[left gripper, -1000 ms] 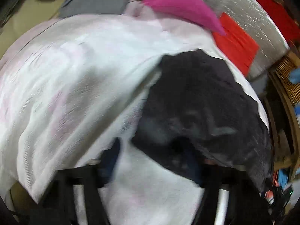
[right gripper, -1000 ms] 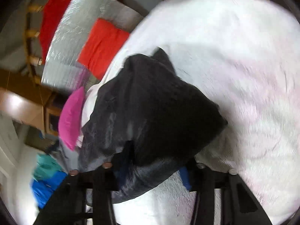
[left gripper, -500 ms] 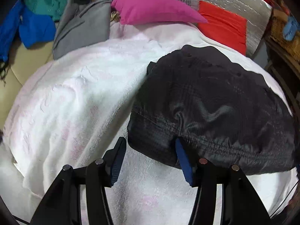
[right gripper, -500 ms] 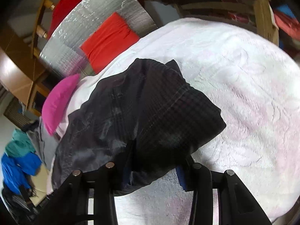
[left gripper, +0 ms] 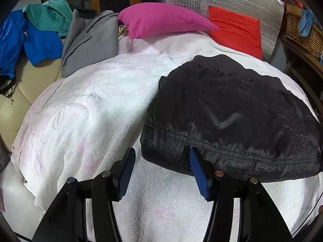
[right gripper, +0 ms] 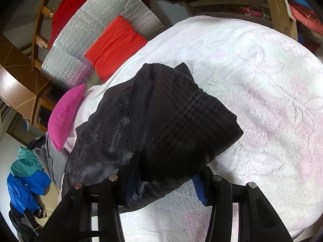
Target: Fold large clothes
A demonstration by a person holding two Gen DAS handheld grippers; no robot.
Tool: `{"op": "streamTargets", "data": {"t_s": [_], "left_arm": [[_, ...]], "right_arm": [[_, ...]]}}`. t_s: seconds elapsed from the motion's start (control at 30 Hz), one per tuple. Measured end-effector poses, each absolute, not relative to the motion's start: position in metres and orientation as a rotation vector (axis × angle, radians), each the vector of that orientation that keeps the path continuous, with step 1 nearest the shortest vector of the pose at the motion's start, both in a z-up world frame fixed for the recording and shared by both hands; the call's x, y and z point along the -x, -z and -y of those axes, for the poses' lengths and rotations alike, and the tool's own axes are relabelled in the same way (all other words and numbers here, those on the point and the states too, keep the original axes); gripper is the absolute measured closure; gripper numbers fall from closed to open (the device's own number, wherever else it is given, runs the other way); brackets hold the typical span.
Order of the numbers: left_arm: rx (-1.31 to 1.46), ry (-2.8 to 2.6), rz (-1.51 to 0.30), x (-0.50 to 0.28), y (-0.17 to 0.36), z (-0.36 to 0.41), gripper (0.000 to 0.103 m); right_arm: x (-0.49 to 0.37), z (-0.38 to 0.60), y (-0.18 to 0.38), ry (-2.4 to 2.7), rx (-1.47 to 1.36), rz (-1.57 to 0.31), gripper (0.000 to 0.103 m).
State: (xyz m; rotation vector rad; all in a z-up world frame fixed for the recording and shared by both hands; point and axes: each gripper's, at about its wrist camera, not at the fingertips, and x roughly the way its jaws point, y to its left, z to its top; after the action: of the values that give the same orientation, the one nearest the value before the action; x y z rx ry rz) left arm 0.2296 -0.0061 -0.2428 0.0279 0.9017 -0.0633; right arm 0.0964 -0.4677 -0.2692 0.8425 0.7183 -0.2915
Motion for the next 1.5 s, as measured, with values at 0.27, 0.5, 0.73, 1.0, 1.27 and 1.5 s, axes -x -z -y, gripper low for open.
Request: {"op": "streamTargets", "data": {"t_s": [0.27,0.5,0.73,1.0,1.27,1.5], "left_arm": [[0.013,0.09,-0.935,-0.233,0.245,0.002,0.039],[0.419,0.282,-1.1,-0.248,0.261,-0.029,0.026],[0.65,0.319,-1.128,-0.27,0.28,-0.041,0.026],[0.599,0.296,-1.027,-0.274,0.273,-0.032,0.066],[0.425,0.249,-1.075,-0.275,0.279,-0.015,0.059],[0.09,0.097,-0.957,-0.238,0.231,0.005,0.037]], "right_arm": [[-0.092,0.469,0.271,0.28,-0.87,-0.713,0.051],[-0.091,0.478,0.281,0.252,-0.989,-0.695,0.049],[-0.097,0.484,0.296,0.223,-1.074,-0.65,0.049],[-0.101,0.465,0.269,0.247,-0.882,-0.58,0.065],[-0.112,0.461,0.276,0.307,-0.855,-0.665,0.063],[-0.085,0.462,0.266,0.328,-0.923,-0.704,0.036]]}}
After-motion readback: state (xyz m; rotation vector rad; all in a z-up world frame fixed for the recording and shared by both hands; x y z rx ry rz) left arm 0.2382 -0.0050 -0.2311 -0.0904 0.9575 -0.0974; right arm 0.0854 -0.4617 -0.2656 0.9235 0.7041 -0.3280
